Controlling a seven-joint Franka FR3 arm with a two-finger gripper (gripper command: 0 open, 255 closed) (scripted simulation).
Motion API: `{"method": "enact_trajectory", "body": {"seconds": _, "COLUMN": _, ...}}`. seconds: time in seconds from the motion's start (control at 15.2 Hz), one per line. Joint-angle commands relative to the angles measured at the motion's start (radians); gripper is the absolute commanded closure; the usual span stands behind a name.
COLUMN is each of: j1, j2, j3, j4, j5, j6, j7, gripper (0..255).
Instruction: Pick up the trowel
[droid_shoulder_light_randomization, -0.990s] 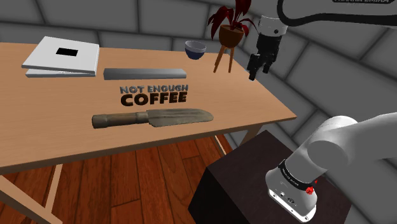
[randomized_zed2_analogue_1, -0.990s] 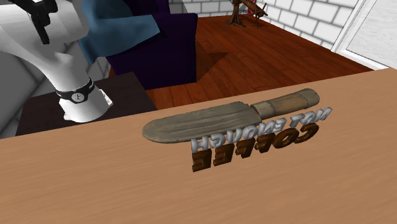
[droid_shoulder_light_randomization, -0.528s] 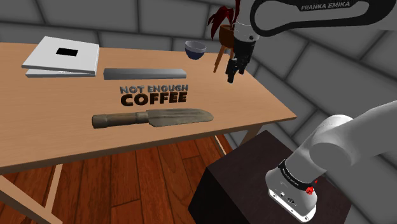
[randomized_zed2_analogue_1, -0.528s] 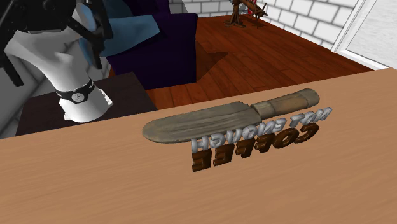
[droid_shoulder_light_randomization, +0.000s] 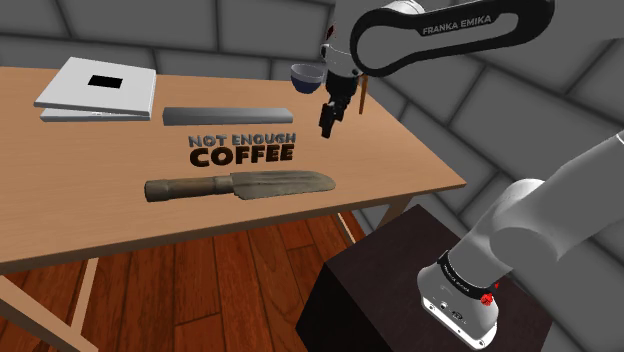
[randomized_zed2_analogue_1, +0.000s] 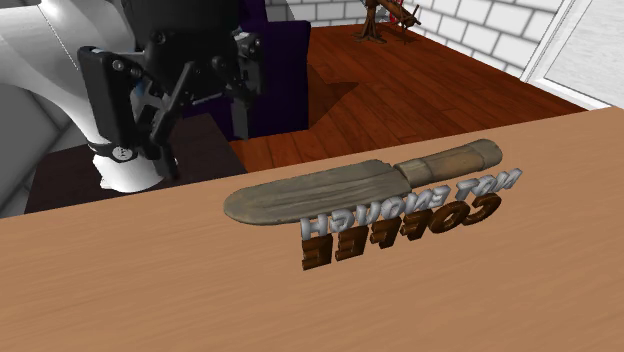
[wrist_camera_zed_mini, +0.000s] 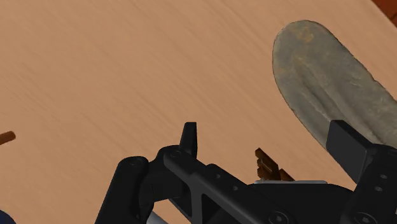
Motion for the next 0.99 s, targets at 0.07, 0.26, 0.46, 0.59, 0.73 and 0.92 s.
{"method": "enact_trajectory", "body": {"seconds": 0.07, "j1": 0.027, "j2": 0.079, "j3": 0.029, "j4": 0.049, "j5": -0.010, "j6": 0.052, "j7": -0.025, "gripper": 0}}
{"method": "enact_trajectory", "body": {"seconds": 0.26, "j1": 0.052, "j2": 0.152, "j3": 0.055, "j4": 0.093, "j5": -0.025, "j6": 0.101, "j7": -0.052, "gripper": 0}}
{"method": "enact_trajectory", "body": {"seconds": 0.46, "j1": 0.077, "j2": 0.224, "j3": 0.081, "j4": 0.140, "j5": -0.045, "j6": 0.145, "j7": -0.076, "gripper": 0}}
{"method": "enact_trajectory", "body": {"seconds": 0.59, "j1": 0.095, "j2": 0.270, "j3": 0.099, "j4": 0.172, "j5": -0.062, "j6": 0.171, "j7": -0.091, "gripper": 0}}
{"method": "enact_trajectory", "body": {"seconds": 0.73, "j1": 0.113, "j2": 0.316, "j3": 0.115, "j4": 0.205, "j5": -0.080, "j6": 0.196, "j7": -0.105, "gripper": 0}}
{"method": "enact_trajectory", "body": {"seconds": 0.92, "j1": 0.142, "j2": 0.384, "j3": 0.139, "j4": 0.255, "j5": -0.110, "j6": 0.229, "j7": -0.126, "gripper": 0}}
